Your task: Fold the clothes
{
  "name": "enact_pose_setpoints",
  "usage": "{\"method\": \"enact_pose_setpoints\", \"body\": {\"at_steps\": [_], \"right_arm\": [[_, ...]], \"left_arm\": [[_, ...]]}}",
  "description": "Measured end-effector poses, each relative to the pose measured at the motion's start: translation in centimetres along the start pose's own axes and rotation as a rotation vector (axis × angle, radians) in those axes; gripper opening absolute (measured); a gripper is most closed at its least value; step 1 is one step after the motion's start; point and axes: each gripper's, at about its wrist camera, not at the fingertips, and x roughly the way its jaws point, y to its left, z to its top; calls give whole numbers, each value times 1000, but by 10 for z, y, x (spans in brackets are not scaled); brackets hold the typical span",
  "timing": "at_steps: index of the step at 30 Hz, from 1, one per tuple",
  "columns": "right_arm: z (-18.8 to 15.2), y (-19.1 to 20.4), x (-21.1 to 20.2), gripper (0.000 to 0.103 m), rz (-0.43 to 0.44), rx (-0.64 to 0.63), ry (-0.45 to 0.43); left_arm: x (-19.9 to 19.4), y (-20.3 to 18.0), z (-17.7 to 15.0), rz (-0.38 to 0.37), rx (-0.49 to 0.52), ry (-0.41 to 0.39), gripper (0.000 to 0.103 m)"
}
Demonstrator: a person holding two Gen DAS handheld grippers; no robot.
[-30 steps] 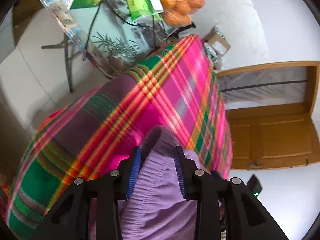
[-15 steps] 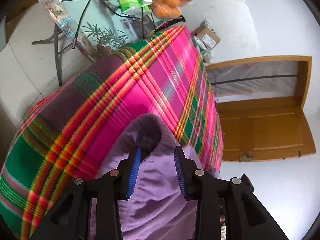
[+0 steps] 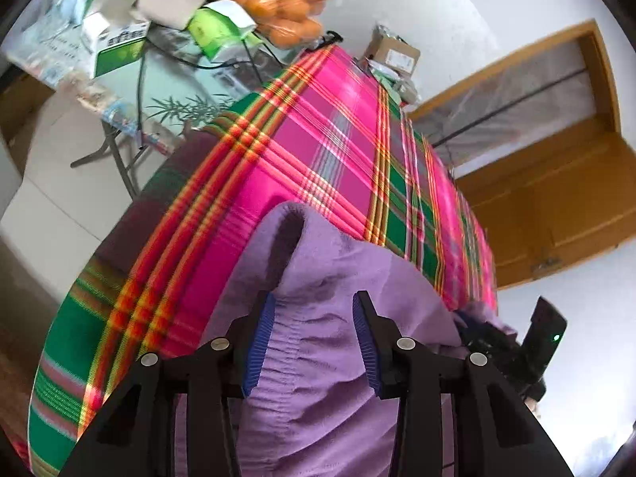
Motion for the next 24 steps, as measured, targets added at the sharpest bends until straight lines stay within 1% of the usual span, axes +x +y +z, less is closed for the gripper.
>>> {"method": "enact_pose_setpoints", "body": {"at_steps": [3, 6, 7, 10, 11, 14, 15, 17, 20, 22, 23, 24], "right_arm": [[1, 2, 1, 41, -5, -1, 1], [2, 2, 3, 41, -10, 1, 4], [2, 3, 3, 41, -12, 2, 4], [2, 3, 3, 41, -14, 0, 1], [1, 3, 3, 41, -12, 2, 0], [2, 3, 5, 41, -11, 6, 0], [2, 3, 5, 41, -11, 8, 0], [2, 3, 5, 41, -14, 10, -2], [2, 3, 5, 41, -17, 15, -4], [2, 3, 5, 41, -19, 18, -6], [2, 3, 5, 41, -20, 19, -7], [2, 3, 5, 41, -21, 21, -8]], "left_arm": [[5, -5, 7, -28, 12, 11, 42], [16, -1, 18, 14, 0, 30, 42], [16, -1, 19, 15, -13, 28, 42], [12, 4, 22, 21, -26, -8, 42], [12, 3, 21, 12, -21, -11, 42], [15, -6, 17, -30, 25, 31, 42], [16, -8, 18, -36, 38, 32, 42], [17, -11, 18, -73, 50, 38, 42], [20, -8, 20, -153, 16, 50, 42], [18, -5, 21, -174, -1, 34, 42], [19, -4, 20, -166, -13, 38, 40], [20, -4, 19, -153, -8, 44, 31]]}}
